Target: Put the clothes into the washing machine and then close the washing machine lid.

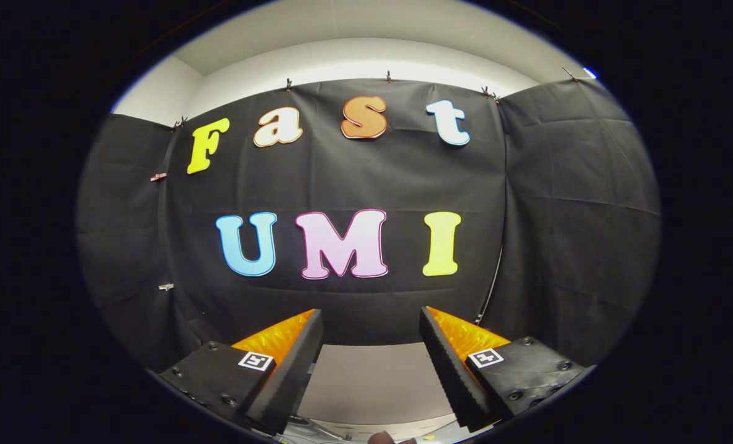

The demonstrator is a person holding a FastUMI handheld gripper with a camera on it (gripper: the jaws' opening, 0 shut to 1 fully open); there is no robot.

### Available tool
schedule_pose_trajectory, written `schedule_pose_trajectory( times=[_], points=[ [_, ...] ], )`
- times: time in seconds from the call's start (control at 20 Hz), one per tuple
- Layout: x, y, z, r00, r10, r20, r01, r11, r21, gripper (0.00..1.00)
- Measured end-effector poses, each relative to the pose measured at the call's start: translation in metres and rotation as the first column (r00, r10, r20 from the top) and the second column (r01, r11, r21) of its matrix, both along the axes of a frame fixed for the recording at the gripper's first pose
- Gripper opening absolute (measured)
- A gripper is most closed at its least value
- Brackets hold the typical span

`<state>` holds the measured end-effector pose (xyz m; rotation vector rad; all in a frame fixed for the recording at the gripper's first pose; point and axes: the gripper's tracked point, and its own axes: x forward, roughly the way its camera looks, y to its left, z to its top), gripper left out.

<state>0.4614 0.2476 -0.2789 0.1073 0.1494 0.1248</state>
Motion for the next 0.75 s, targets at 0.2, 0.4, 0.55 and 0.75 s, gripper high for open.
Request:
schedule_pose_trajectory(
  times=[0.2,0.4,0.55,0.75],
  points=[
    [-0.001,-0.019,0.002,1.000,-0.011,0.014,0.011,1.000,0.004,0.99],
    [-0.002,-0.028,0.005,1.000,-0.009,0.024,0.009,1.000,0.002,0.99],
    [-0.003,-0.029,0.006,1.000,-0.003,0.031,0.003,1.000,-0.005,0.99],
    [-0.001,-0.026,0.007,0.999,0.001,0.036,-0.001,1.000,-0.008,0.99]
  ],
)
